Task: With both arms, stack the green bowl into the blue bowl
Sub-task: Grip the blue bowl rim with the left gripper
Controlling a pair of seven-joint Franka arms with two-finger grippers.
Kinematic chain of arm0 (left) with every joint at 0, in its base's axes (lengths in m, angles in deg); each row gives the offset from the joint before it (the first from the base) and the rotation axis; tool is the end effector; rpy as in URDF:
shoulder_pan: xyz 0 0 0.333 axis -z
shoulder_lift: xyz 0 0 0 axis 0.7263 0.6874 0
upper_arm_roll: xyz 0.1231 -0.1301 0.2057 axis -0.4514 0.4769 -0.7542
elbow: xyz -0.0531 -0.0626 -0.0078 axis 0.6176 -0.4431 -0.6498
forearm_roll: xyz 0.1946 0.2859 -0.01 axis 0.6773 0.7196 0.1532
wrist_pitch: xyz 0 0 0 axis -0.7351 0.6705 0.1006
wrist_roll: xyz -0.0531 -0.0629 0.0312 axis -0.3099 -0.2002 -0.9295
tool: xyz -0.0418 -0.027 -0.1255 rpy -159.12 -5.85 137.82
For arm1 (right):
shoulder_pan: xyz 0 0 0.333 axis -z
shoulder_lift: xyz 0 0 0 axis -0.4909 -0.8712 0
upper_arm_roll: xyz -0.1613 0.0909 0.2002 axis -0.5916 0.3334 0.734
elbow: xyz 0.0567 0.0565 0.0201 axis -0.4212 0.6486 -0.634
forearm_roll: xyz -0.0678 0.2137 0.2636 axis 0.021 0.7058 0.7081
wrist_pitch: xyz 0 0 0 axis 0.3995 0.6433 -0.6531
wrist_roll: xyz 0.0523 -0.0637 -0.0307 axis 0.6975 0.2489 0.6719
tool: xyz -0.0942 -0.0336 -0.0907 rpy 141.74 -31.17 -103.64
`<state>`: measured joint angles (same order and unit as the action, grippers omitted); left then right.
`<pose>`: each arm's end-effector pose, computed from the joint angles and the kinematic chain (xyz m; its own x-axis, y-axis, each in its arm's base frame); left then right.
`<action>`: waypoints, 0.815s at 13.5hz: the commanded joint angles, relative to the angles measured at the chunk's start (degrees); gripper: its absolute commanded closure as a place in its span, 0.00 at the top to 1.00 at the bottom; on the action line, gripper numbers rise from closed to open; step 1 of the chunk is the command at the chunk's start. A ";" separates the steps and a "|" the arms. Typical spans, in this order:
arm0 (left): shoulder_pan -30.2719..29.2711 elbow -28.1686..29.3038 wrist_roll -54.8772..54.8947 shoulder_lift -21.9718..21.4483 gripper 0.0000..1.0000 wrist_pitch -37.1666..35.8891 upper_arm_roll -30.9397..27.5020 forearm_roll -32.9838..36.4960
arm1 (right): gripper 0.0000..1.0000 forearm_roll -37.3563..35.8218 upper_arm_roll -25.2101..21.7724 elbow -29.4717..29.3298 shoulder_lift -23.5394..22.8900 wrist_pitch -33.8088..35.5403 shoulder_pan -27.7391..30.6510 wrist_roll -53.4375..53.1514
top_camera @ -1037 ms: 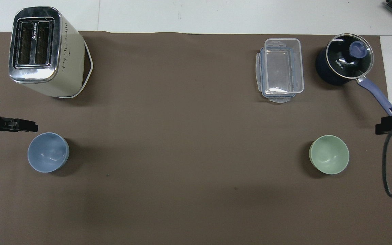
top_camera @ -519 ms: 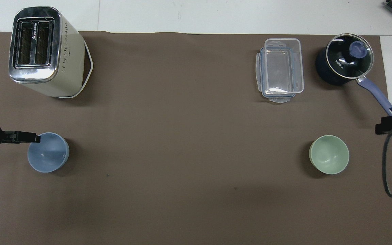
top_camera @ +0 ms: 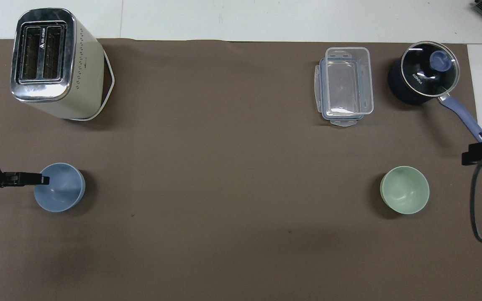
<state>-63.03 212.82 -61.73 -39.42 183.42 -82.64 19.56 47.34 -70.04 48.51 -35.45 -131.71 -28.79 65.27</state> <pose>0.4624 0.1262 0.3151 0.9997 -0.0249 -0.0034 -0.0234 -0.9704 0.2402 0.4594 -0.0166 0.6010 0.9878 -0.1558 0.0066 -0.1559 -0.9876 0.0166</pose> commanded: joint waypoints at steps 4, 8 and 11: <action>-1.48 2.24 4.17 3.20 1.00 5.05 0.66 -1.43 | 1.00 -0.10 0.07 -0.38 0.05 0.51 0.88 0.33; -1.39 2.95 4.35 3.12 0.40 6.47 0.66 -1.43 | 1.00 -0.19 -0.11 -0.46 -0.03 -0.27 1.14 0.42; -1.39 2.86 4.53 3.21 0.00 6.29 0.66 -1.43 | 1.00 -0.19 -0.02 -0.11 -0.03 -2.39 1.14 0.94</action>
<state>-63.51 214.51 -58.91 -35.59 188.43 -82.54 19.44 47.34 -70.34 48.49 -35.45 -133.03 -28.25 65.28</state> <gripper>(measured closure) 0.595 0.000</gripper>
